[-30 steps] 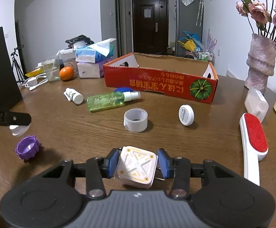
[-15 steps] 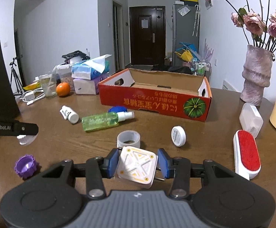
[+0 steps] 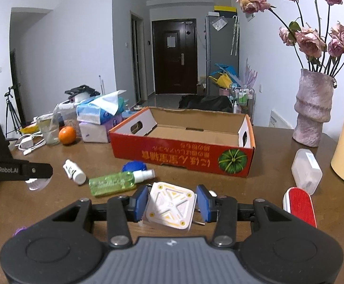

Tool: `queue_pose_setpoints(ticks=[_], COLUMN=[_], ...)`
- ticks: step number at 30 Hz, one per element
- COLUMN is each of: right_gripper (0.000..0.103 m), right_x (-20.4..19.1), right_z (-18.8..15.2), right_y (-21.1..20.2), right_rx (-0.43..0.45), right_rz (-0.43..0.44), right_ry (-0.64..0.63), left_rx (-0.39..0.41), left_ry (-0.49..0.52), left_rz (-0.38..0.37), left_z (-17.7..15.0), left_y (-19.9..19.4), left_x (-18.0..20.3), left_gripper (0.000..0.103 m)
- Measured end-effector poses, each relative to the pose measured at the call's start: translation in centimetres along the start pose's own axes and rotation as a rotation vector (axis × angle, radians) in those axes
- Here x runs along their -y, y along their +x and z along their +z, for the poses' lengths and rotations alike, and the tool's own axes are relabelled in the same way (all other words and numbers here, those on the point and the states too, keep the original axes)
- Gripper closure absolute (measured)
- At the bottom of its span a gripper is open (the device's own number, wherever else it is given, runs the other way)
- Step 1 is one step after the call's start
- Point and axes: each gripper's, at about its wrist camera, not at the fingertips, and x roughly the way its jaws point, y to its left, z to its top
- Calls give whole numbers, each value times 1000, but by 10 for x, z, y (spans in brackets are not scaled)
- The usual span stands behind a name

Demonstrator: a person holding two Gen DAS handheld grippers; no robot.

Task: Organize rigid objects
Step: 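Carry the white cap and plug adapter with both tools over the cardboard box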

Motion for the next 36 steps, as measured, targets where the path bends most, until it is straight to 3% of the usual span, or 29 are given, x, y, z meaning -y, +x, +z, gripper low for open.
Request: queue_pose_setpoints(ticks=[16, 36], right_gripper=[59, 59], right_x=[26, 33], right_z=[27, 68], right_y=[24, 81], right_rx=[33, 47], right_rz=[-55, -97], right_ry=[28, 35], left_rx=[-7, 14], left_ry=[15, 33], left_rz=[-53, 7], left_z=[31, 88], left_y=[42, 95], left_x=[36, 29], left_gripper=[66, 66])
